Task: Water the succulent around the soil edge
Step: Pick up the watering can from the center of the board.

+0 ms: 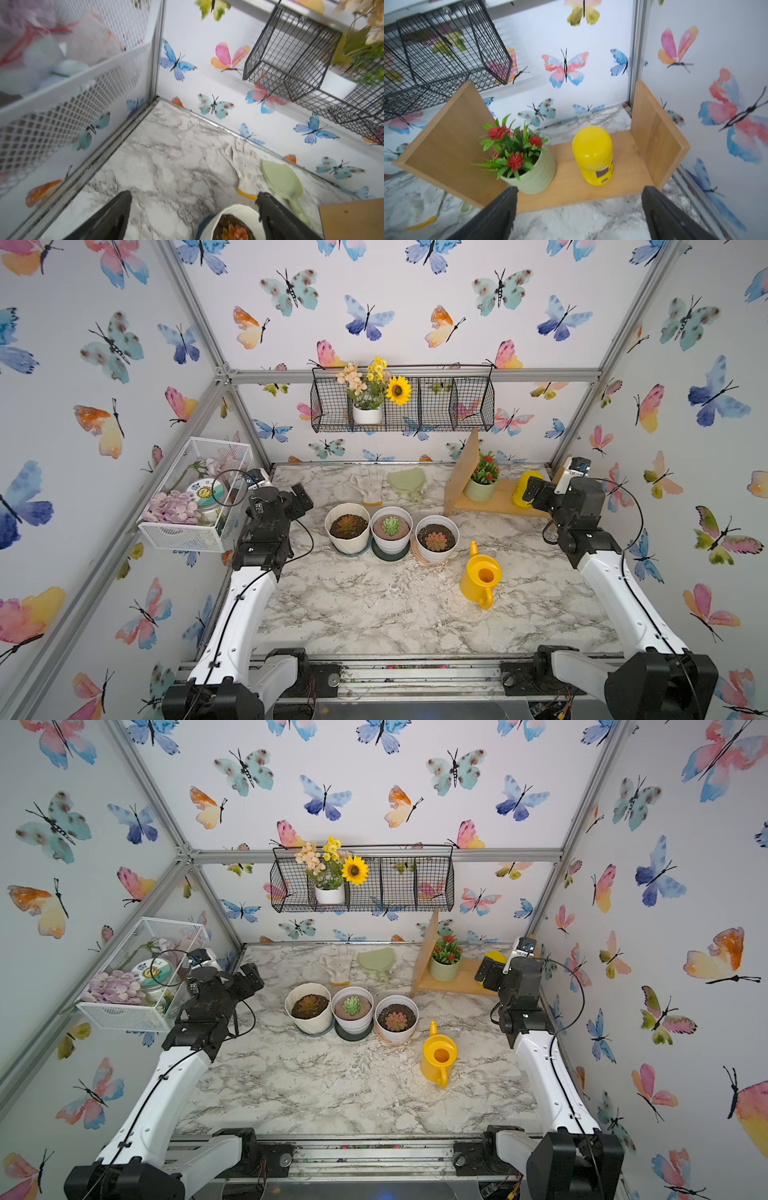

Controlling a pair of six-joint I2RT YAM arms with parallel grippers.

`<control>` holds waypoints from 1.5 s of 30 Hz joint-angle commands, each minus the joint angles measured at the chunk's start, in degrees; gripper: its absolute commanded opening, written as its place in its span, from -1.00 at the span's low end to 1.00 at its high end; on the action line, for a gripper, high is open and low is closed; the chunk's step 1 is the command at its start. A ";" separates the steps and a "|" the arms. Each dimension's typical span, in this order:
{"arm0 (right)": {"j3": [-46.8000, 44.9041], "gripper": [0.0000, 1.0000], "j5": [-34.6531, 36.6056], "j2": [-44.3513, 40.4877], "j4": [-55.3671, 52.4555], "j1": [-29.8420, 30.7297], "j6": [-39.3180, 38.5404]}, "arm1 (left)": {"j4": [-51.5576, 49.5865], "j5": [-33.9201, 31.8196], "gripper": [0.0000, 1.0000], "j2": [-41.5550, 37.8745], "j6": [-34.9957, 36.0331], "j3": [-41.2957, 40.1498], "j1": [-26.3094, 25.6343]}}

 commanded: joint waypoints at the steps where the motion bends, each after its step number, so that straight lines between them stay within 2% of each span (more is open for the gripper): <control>1: 0.81 0.96 -6.37 -0.96 -21.58 0.30 5.56 | -19.13 6.54 0.97 2.17 -5.51 4.33 -2.75; 5: 3.50 0.90 -10.52 -3.23 -32.31 1.25 8.05 | -22.71 9.86 0.97 4.13 -5.70 6.51 -7.48; 9: 7.21 0.84 -9.43 -7.89 -43.07 3.55 9.74 | -25.70 12.89 0.97 5.43 -6.30 7.98 -9.61; 11: 8.51 0.72 -11.65 -9.81 -47.56 3.86 9.43 | -25.91 13.00 0.97 4.78 -6.89 7.31 -11.13; 16: 8.46 0.64 -17.67 -11.48 -55.53 4.67 8.54 | -26.34 12.55 0.97 4.12 -5.65 5.23 -15.55; 19: 6.87 0.61 -18.78 -12.45 -58.61 5.90 8.13 | -26.41 12.88 0.97 2.92 -6.09 3.27 -15.72; 27: -5.72 0.55 -26.71 -20.42 -55.30 6.53 12.57 | -24.22 14.88 0.97 1.56 -7.81 -1.08 -16.14; 32: -7.12 0.55 -24.97 -20.17 -55.39 7.60 11.69 | -23.17 14.81 0.97 2.07 -7.82 -1.02 -16.66; 36: -9.85 0.55 -22.26 -20.21 -55.08 10.65 12.03 | -22.86 14.47 0.97 2.87 -8.16 -0.90 -17.44; 40: -13.08 0.52 -22.00 -20.46 -51.13 15.05 16.04 | -22.53 13.20 0.97 2.80 -8.78 -0.99 -18.77; 45: -13.29 0.52 -15.27 -18.80 -47.64 28.08 24.86 | -22.43 12.35 0.97 2.32 -9.38 -1.42 -19.84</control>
